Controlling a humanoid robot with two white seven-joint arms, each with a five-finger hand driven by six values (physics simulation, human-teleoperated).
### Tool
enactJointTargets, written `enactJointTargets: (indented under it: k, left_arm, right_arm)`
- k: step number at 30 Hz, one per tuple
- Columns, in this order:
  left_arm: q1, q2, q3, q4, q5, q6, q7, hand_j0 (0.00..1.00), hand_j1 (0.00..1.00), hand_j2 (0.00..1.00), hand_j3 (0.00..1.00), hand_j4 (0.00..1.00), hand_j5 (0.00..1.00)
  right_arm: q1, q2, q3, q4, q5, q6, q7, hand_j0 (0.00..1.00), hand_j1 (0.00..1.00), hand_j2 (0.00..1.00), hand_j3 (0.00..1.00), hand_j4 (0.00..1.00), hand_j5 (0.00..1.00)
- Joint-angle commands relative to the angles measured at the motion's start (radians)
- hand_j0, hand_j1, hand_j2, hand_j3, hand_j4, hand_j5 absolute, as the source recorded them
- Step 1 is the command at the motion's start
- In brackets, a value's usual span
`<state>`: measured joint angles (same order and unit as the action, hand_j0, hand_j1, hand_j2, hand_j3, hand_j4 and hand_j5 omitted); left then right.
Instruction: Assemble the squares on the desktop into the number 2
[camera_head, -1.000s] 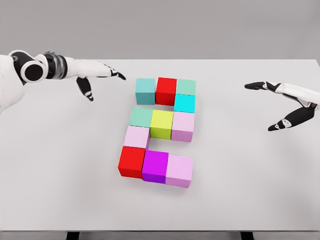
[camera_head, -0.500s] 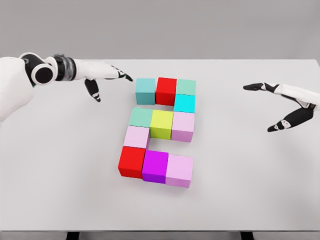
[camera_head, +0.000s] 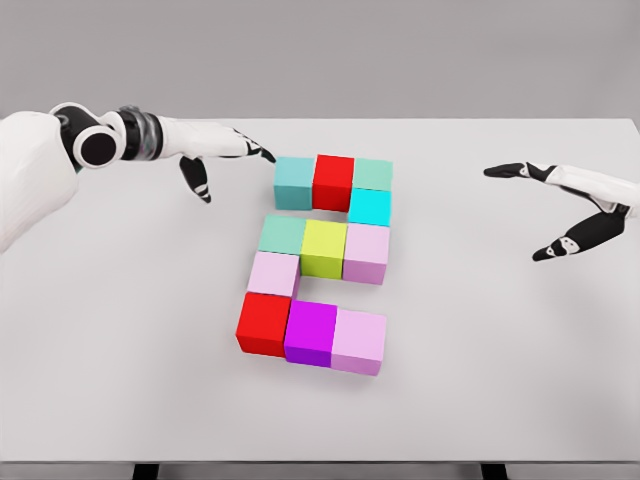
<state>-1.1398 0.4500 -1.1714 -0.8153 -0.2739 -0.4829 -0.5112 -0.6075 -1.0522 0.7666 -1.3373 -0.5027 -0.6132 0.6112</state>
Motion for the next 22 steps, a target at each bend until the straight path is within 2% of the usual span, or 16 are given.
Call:
enactJointTargets:
  k: [1, 9, 11, 13, 19, 22]
  left_arm:
    - [0.0, -0.002, 0.003, -0.001, 0.004, 0.003, 0.0, 1.0, 1.0, 1.0, 1.0, 1.0, 1.0]
    - [-0.009, 0.009, 0.007, 0.004, 0.007, 0.001, 0.0, 1.0, 1.0, 1.0, 1.0, 1.0, 1.0]
    - [-0.025, 0.073, 0.012, -0.047, 0.018, -0.048, 0.0, 1.0, 1.0, 1.0, 1.0, 1.0, 1.0]
    - [-0.021, 0.125, 0.052, -0.104, 0.019, -0.124, 0.0, 1.0, 1.0, 1.0, 1.0, 1.0, 1.0]
    - [-0.02, 0.138, 0.055, -0.087, 0.027, -0.128, 0.0, 1.0, 1.0, 1.0, 1.0, 1.0, 1.0]
    - [-0.012, 0.139, 0.055, -0.048, 0.039, -0.128, 0.0, 1.0, 1.0, 1.0, 1.0, 1.0, 1.0]
  right_arm:
    - [0.0, 0.001, -0.001, -0.008, -0.008, 0.002, 0.0, 1.0, 1.0, 1.0, 1.0, 1.0, 1.0]
    - [-0.005, 0.001, -0.001, -0.011, -0.008, 0.002, 0.0, 1.0, 1.0, 1.0, 1.0, 1.0, 1.0]
    - [-0.005, 0.001, -0.001, -0.01, -0.008, 0.002, 0.0, 1.0, 1.0, 1.0, 1.0, 1.0, 1.0]
    - [-0.005, 0.001, -0.001, -0.01, -0.008, 0.002, 0.0, 1.0, 1.0, 1.0, 1.0, 1.0, 1.0]
    - [-0.005, 0.001, -0.001, -0.011, -0.008, 0.002, 0.0, 1.0, 1.0, 1.0, 1.0, 1.0, 1.0]
    - [-0.005, 0.001, -0.001, -0.011, -0.008, 0.002, 0.0, 1.0, 1.0, 1.0, 1.0, 1.0, 1.0]
